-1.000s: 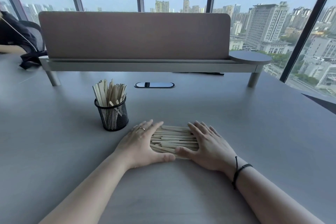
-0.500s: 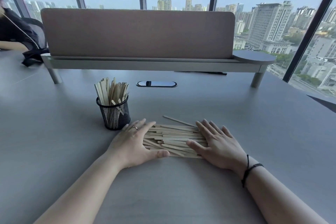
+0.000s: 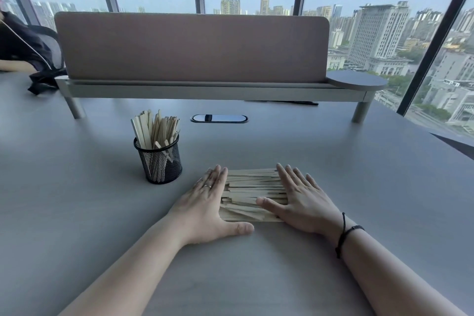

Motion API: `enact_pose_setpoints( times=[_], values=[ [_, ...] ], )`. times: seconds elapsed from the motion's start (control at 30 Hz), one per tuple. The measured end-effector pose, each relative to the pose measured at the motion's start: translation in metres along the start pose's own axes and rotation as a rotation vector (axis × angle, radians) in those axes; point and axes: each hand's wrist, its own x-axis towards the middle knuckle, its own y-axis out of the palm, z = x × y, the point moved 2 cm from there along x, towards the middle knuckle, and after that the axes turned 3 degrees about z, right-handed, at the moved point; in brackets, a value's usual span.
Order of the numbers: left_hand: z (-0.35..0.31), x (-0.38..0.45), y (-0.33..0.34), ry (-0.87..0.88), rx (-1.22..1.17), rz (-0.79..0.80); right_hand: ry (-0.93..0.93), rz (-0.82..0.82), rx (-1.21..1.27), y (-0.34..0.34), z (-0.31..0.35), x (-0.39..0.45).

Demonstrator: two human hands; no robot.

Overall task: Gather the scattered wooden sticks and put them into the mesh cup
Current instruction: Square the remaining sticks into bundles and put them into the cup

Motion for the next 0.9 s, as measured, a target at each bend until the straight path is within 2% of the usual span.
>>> enact_pose_setpoints(
  times=[0.27, 0.4, 0.57, 0.63, 0.77, 0.83, 0.9],
  values=[
    [-0.020, 0.010, 0.007, 0.051, -0.089, -0.041, -0.108, -0.001, 0.054, 0.005, 0.025, 0.008],
    [-0.023, 0.012, 0.008, 0.024, -0.117, -0.091, -0.102, -0.064, 0.201, -0.002, 0.030, 0.008],
    [-0.038, 0.023, 0.010, -0.016, -0.107, -0.121, -0.159, -0.056, 0.340, 0.000, 0.045, 0.015],
    [-0.039, 0.024, 0.010, -0.003, -0.133, -0.133, -0.165, -0.111, 0.481, 0.002, 0.047, 0.019],
    [-0.026, 0.018, 0.004, 0.068, -0.149, -0.157, -0.072, -0.348, 0.806, -0.003, 0.029, 0.025],
    [-0.018, 0.017, -0.001, 0.077, -0.162, -0.180, -0.024, -0.414, 0.818, -0.006, 0.017, 0.026],
    [-0.013, 0.020, -0.004, 0.061, -0.163, -0.202, -0.005, -0.411, 0.764, -0.006, 0.009, 0.028]
  ],
)
